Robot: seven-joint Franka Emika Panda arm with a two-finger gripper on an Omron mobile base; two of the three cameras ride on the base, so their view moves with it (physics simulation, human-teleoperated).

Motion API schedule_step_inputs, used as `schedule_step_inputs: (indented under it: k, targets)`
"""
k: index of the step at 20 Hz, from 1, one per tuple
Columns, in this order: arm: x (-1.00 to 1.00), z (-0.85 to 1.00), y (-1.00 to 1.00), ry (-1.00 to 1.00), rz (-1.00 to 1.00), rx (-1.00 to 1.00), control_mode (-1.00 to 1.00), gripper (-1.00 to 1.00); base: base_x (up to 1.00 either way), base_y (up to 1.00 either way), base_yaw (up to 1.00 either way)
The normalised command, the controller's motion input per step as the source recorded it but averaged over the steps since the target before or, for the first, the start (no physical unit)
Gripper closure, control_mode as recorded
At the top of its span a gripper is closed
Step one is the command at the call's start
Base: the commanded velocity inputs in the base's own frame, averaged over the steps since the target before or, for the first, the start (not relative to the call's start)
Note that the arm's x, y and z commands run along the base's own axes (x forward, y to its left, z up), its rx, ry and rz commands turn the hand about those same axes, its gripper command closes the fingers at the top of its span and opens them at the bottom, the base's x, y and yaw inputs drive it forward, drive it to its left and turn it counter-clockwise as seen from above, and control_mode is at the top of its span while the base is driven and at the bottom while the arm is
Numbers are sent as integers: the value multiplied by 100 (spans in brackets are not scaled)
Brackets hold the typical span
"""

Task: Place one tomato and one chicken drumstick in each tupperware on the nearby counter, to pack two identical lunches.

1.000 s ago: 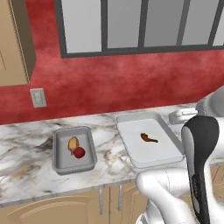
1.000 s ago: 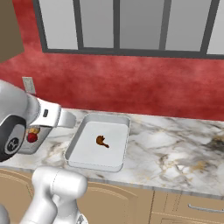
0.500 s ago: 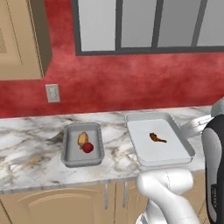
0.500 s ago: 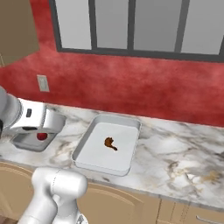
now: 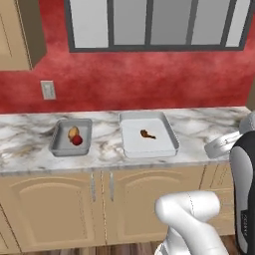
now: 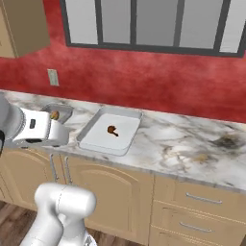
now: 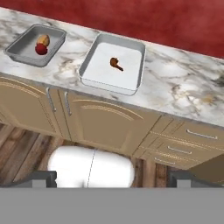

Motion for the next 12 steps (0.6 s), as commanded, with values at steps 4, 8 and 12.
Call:
schedule_step_inputs:
  k: [4,8,12]
  targets:
    - [0,0,0,0,0,0,100,-100,-24,-100,-15]
    - [0,0,0,0,0,0,100,-100,0,-100,-9]
    - [0,0,0,0,0,0,100,-100,0,-100,-6]
